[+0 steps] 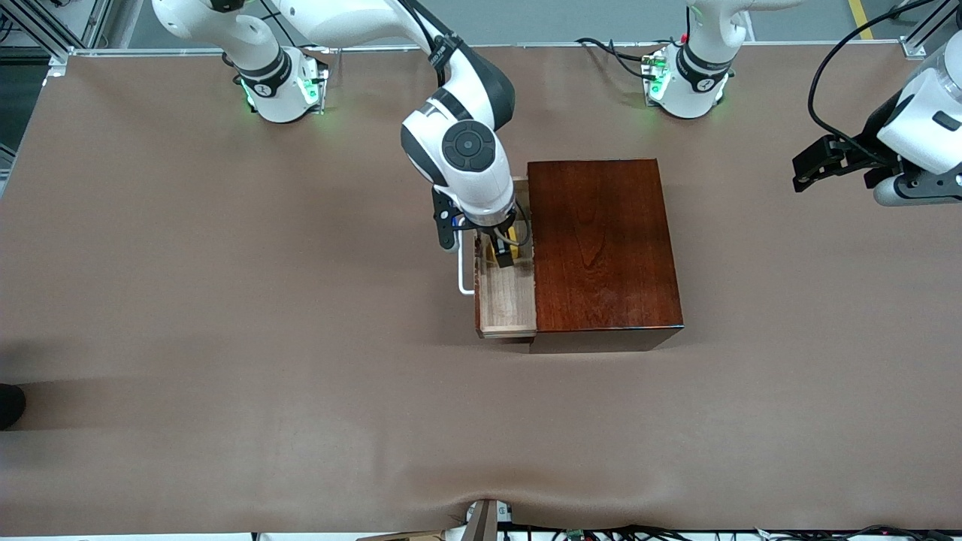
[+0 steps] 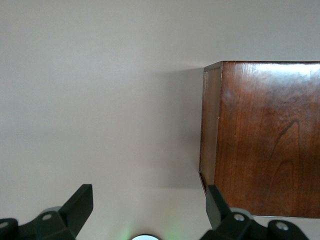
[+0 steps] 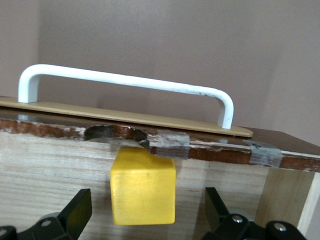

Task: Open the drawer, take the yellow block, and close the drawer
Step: 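Lower the right gripper and grasp the yellow cube, then lift the cube with the right gripper while the left gripper reaches the handle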

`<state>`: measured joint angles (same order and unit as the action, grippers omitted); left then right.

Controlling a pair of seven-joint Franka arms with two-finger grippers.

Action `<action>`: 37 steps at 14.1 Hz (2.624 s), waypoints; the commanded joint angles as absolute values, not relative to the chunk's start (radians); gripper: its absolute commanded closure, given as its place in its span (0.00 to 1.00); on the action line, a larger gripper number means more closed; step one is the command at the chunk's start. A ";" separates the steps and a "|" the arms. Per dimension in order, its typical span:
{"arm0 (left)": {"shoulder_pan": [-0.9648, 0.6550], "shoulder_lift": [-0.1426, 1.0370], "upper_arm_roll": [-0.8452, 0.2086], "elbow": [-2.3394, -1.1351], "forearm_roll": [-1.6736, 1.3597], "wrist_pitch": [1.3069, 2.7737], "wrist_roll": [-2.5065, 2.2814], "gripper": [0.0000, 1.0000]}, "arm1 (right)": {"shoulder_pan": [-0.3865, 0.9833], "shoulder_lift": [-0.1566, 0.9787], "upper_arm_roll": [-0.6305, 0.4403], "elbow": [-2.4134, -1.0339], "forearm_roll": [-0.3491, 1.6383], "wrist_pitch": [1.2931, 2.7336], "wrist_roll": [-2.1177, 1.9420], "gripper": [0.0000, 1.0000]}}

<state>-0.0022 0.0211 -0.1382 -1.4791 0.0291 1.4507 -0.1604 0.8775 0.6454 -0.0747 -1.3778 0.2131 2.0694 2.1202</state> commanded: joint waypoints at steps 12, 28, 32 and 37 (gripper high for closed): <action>0.008 0.008 -0.144 -1.494 0.012 1.454 -0.146 0.00 | 0.899 0.670 -0.087 -1.338 0.207 2.068 2.143 1.00; -0.002 0.037 -0.239 -1.466 0.009 1.454 -0.277 0.00 | 0.746 0.566 -0.092 -1.167 0.189 1.823 2.031 1.00; -0.012 0.084 -0.327 -1.431 0.011 1.454 -0.431 0.00 | 0.681 0.500 -0.092 -1.177 0.183 1.749 1.890 1.00; -0.148 0.178 -0.353 -1.381 0.015 1.472 -0.688 0.00 | 0.591 0.450 -0.094 -1.177 0.175 1.684 1.694 1.00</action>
<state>-0.0952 0.1226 -0.3505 -1.4409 0.0270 1.4692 -0.5915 0.6266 0.4860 -0.1091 -1.1577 0.1955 1.6967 1.7625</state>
